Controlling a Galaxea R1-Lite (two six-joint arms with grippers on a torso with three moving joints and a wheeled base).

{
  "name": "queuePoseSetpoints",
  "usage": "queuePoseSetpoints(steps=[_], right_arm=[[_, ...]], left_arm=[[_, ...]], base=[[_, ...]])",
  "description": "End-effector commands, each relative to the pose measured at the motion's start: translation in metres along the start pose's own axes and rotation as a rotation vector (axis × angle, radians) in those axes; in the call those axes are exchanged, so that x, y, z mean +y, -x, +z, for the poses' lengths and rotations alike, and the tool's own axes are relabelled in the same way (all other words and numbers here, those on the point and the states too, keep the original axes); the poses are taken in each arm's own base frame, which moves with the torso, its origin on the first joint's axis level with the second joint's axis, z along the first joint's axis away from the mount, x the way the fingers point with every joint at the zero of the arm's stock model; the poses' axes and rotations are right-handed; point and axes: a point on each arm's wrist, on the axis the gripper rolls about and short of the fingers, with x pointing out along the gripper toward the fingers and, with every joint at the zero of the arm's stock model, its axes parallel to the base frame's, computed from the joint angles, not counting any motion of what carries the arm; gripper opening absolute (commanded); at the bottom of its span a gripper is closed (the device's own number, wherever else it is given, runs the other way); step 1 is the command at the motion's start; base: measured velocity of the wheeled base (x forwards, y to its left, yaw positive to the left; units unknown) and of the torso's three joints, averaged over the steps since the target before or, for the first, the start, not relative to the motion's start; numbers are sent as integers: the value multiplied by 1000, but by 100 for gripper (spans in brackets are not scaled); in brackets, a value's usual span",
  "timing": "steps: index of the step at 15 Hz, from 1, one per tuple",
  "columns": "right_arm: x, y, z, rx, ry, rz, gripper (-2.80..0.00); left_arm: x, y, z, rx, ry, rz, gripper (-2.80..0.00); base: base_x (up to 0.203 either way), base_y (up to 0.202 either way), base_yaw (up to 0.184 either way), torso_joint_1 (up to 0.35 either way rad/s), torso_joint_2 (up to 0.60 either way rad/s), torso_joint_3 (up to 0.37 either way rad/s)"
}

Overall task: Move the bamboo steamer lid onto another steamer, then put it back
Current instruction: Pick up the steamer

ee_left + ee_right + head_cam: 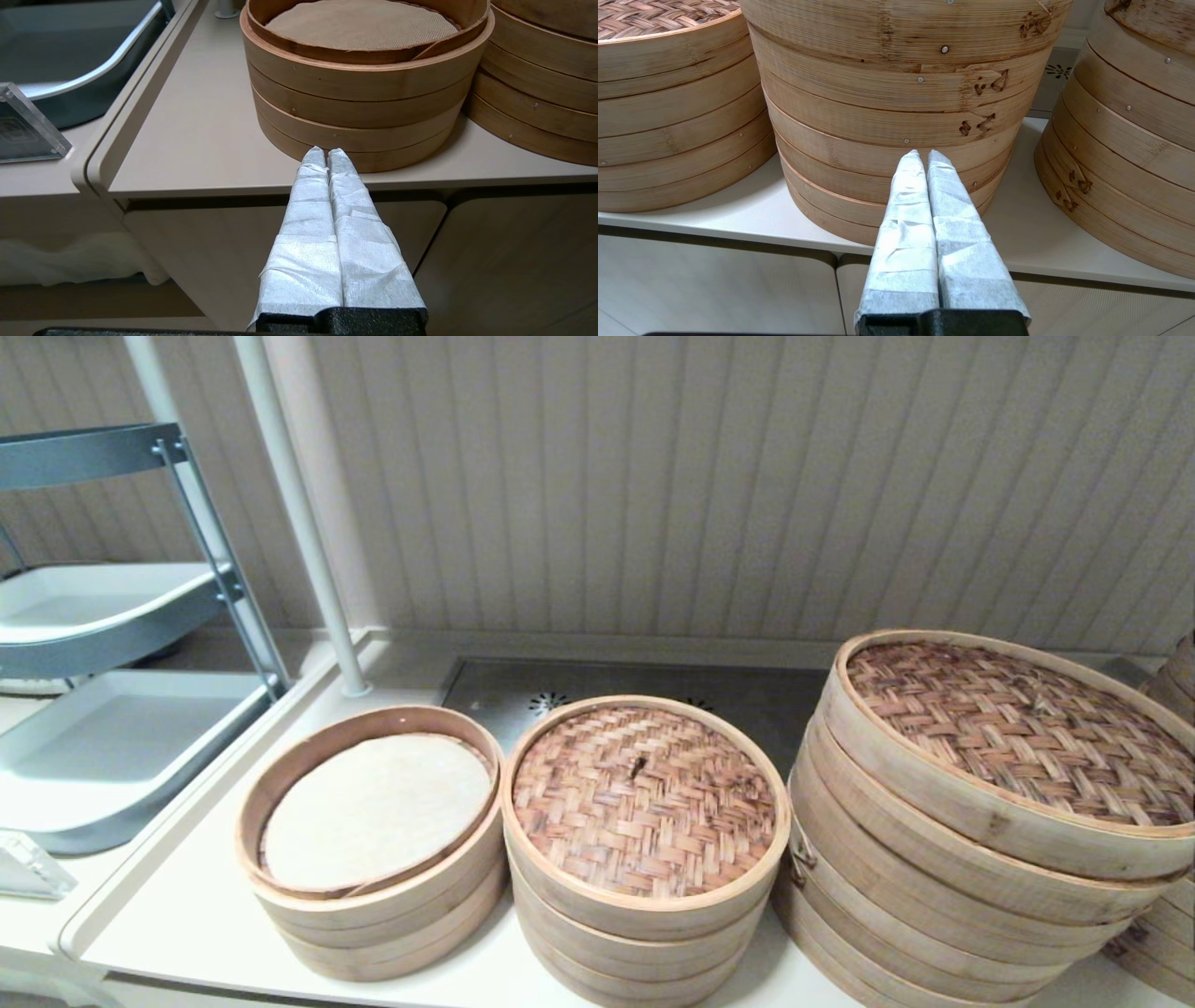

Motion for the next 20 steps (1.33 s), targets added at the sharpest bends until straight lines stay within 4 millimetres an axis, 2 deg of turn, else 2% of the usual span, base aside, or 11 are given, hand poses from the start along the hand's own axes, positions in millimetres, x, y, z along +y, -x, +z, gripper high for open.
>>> queuePoseSetpoints(steps=[1,4,20], right_arm=[[0,-2,-7,23,0,2,-280],[0,-2,-7,23,0,2,-280],[0,-2,-7,23,0,2,-280]], left_arm=[[0,-1,-4,-29,-10,13,-280],[1,-9,-11,-110,-56,60,-280],[1,-10,-11,-109,-58,68,-280]], base=[[0,0,0,0,0,0],[0,0,0,0,0,0],[0,0,0,0,0,0]])
